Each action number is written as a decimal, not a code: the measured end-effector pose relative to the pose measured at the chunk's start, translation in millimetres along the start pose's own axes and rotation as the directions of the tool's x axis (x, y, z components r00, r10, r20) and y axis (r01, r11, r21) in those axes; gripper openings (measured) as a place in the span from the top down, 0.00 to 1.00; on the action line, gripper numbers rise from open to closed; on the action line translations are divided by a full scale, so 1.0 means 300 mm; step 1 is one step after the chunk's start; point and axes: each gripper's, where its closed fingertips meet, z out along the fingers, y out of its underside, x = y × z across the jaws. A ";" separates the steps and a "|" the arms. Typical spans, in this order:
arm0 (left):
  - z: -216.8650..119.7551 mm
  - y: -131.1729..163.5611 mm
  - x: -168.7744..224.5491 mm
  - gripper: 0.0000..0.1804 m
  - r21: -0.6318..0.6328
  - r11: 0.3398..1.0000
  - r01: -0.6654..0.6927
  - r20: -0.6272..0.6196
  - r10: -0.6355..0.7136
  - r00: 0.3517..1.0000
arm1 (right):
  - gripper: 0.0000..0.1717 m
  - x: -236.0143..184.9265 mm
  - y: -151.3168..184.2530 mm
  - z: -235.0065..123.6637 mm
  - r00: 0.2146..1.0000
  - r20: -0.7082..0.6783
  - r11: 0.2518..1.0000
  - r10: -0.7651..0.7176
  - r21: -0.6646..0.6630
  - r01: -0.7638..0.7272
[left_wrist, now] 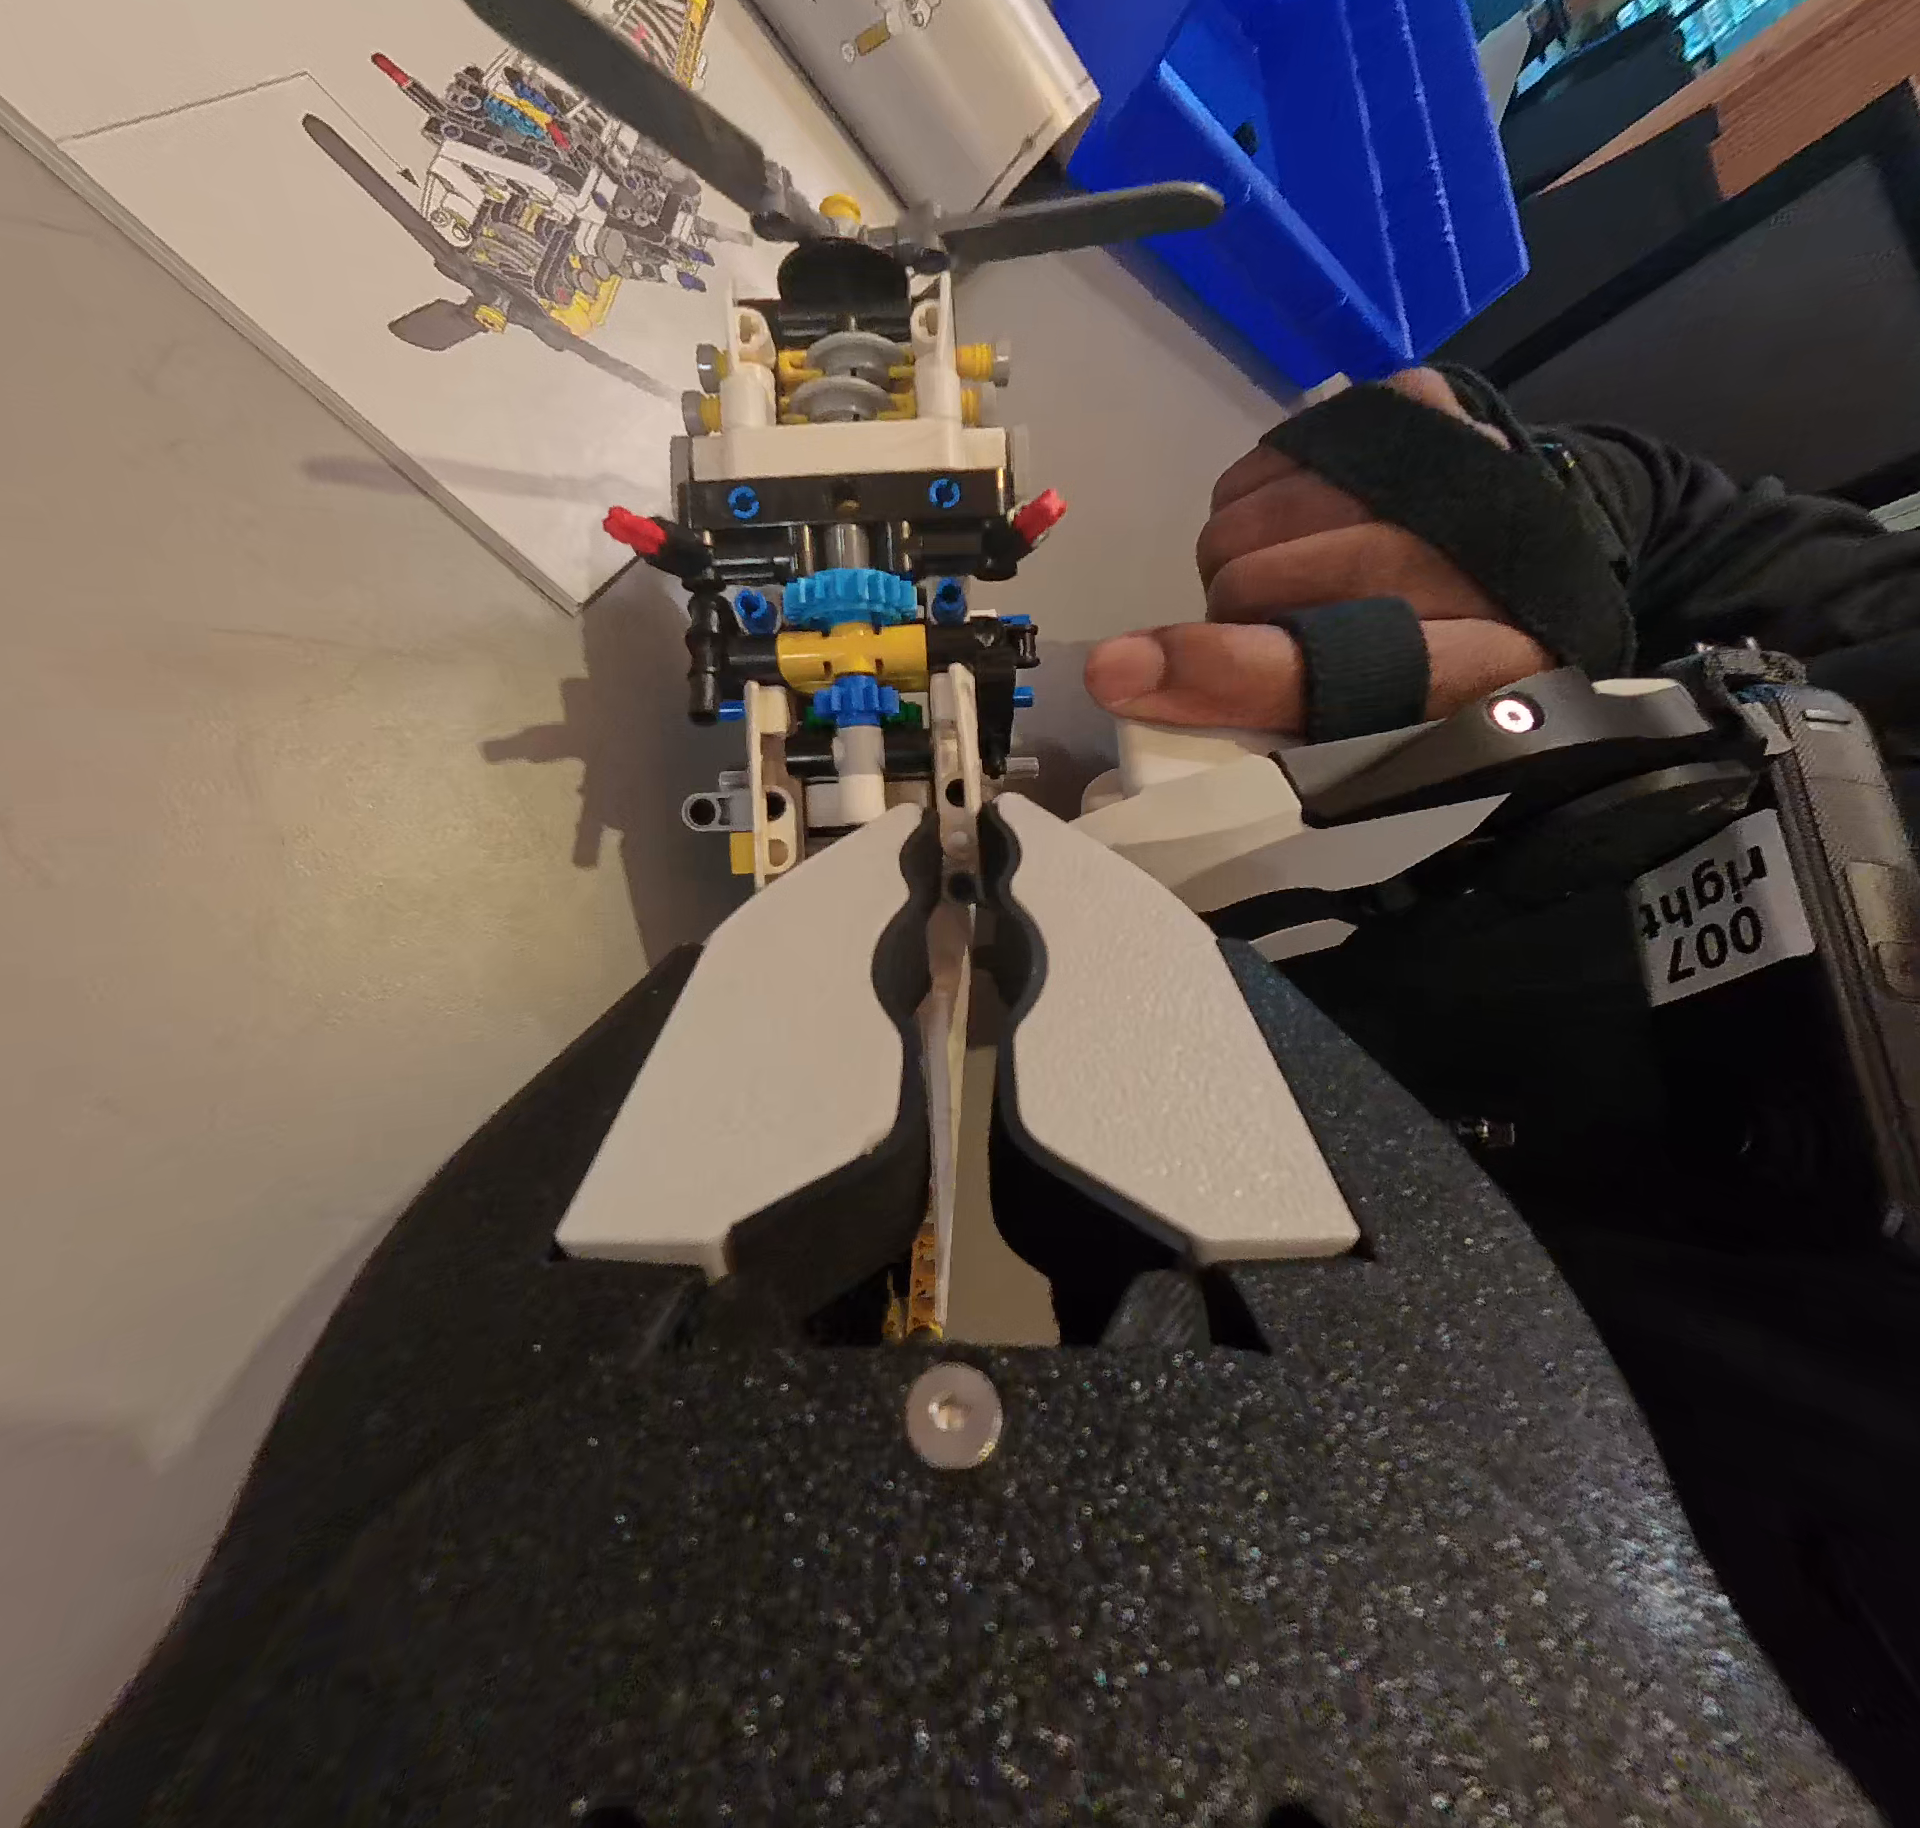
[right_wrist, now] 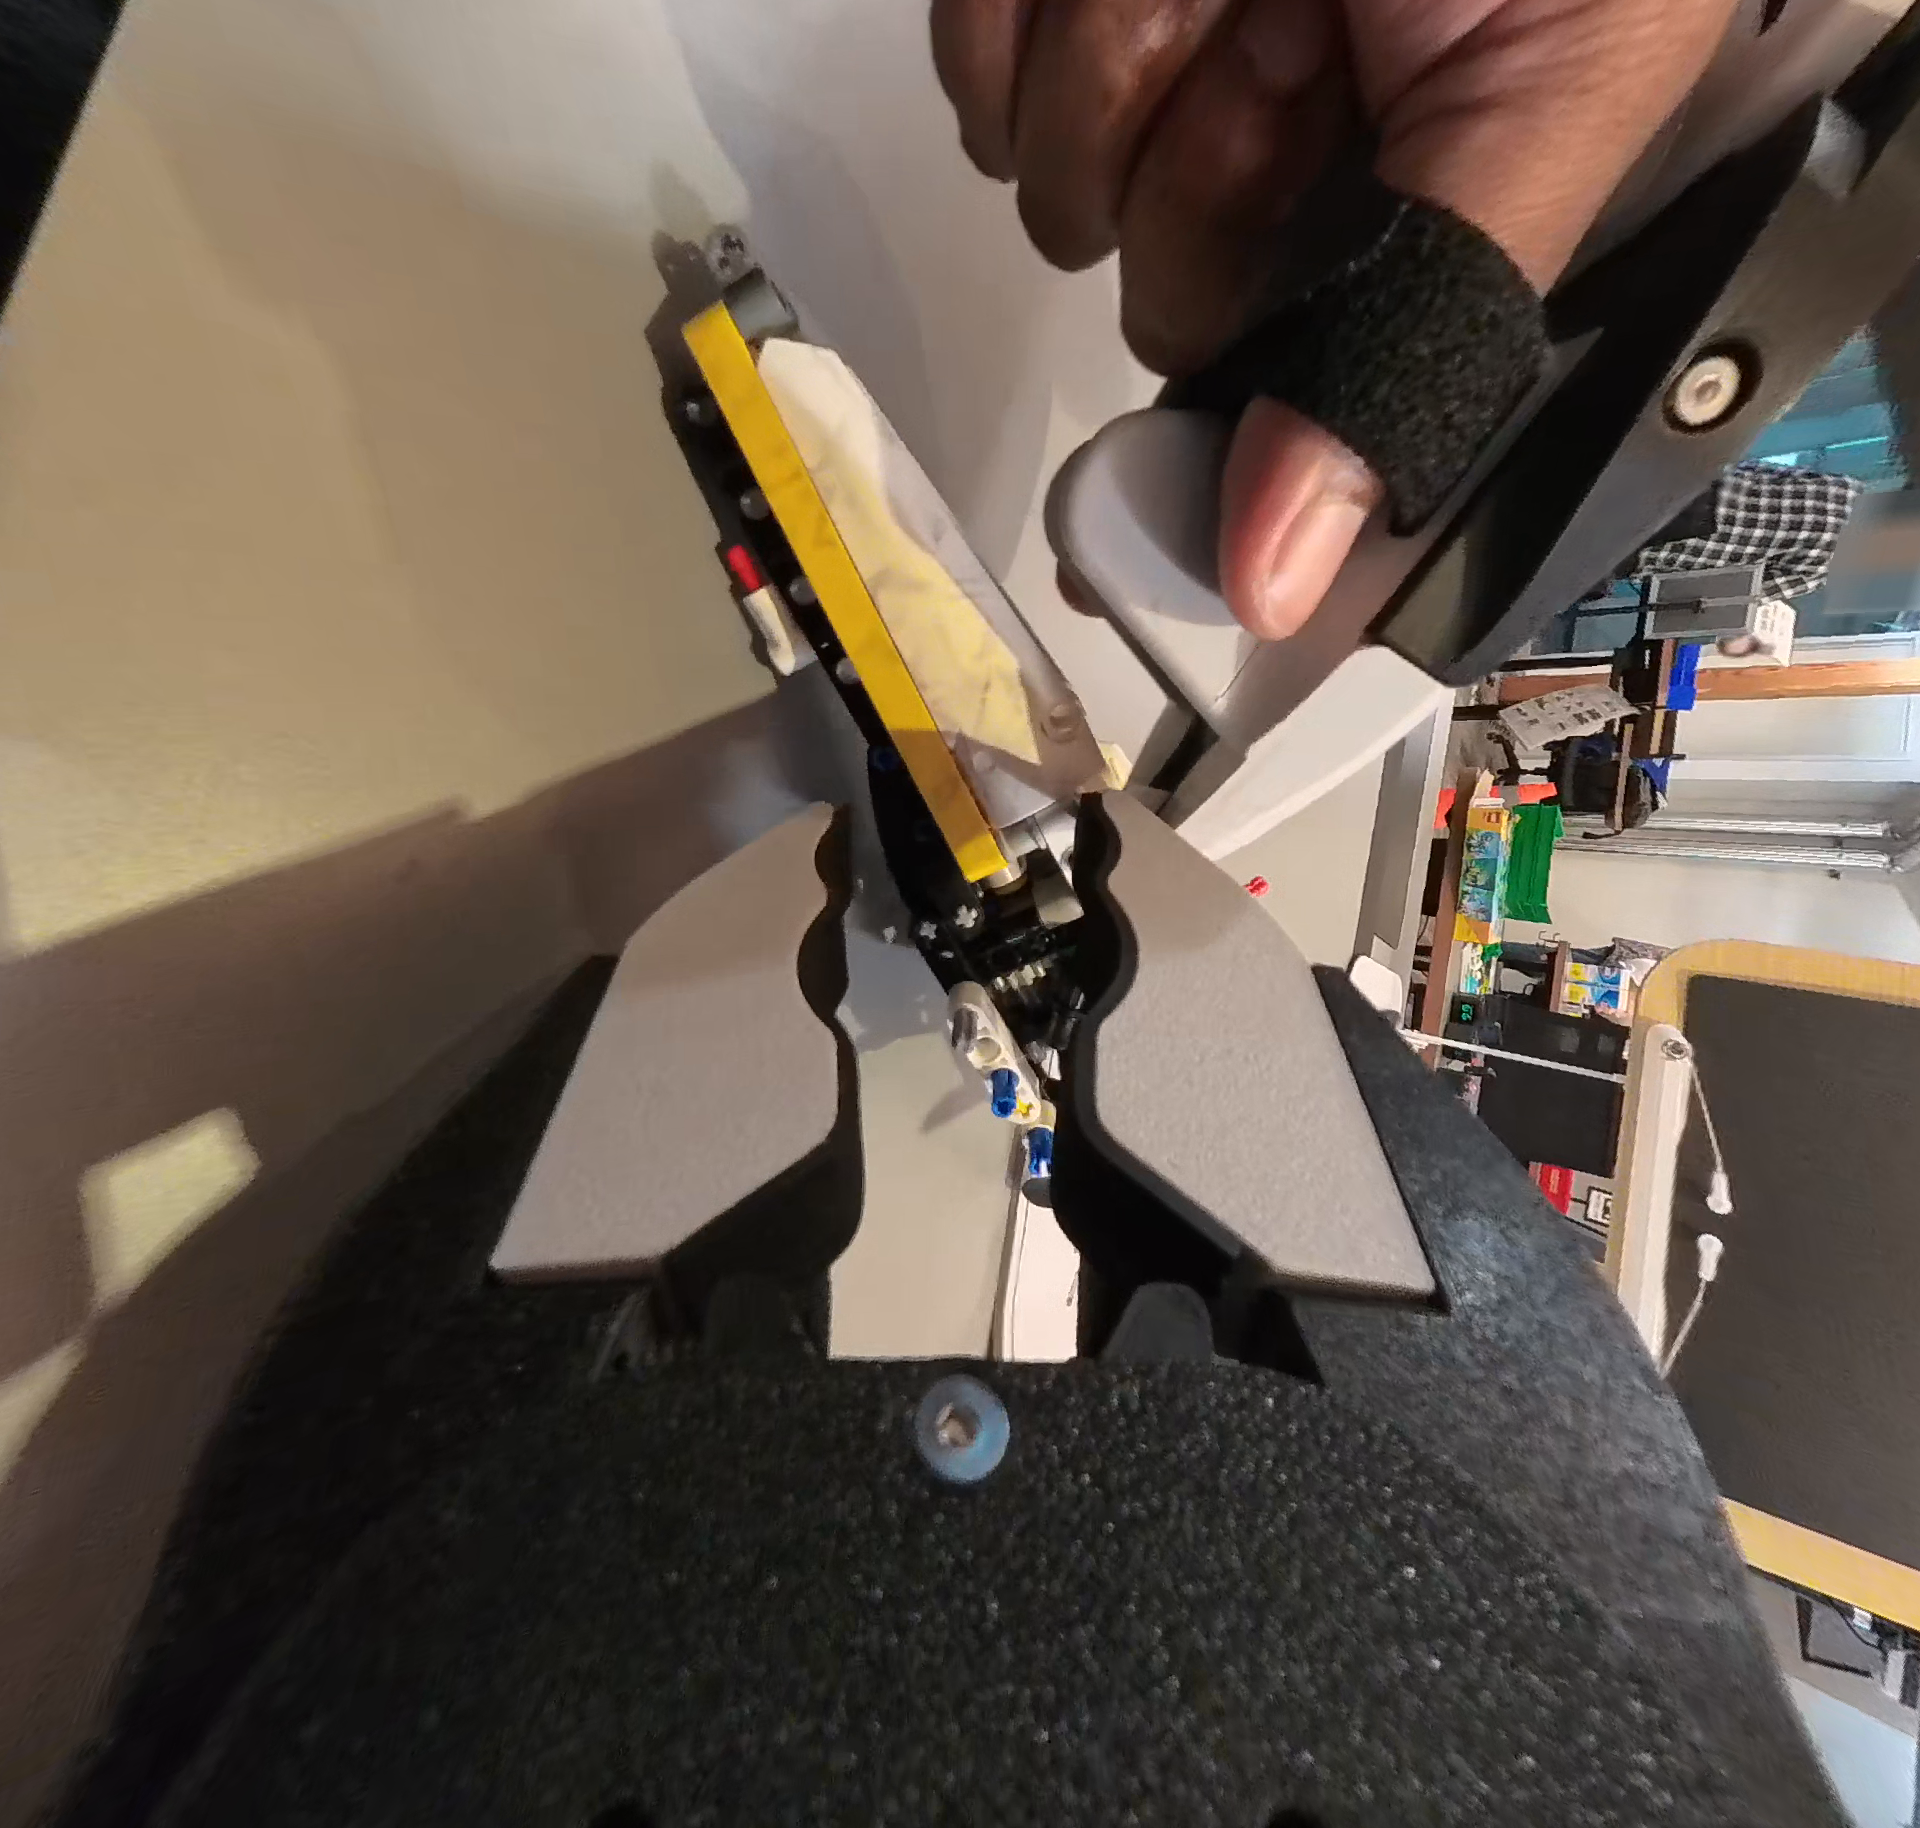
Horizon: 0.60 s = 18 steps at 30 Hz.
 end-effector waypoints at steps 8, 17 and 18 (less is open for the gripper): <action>-0.001 0.001 -0.002 0.95 -0.028 0.999 -0.038 0.020 0.038 0.999 | 0.74 -0.001 -0.001 0.000 1.000 -0.009 1.000 0.025 0.005 -0.025; -0.005 0.006 -0.003 0.95 -0.070 0.993 -0.097 0.030 0.099 0.995 | 0.74 0.000 -0.007 -0.001 0.999 -0.025 0.999 0.037 0.010 -0.037; -0.006 0.006 -0.003 0.95 -0.075 0.992 -0.106 0.035 0.109 0.993 | 0.74 0.001 -0.008 -0.001 0.999 -0.026 0.999 0.039 0.011 -0.039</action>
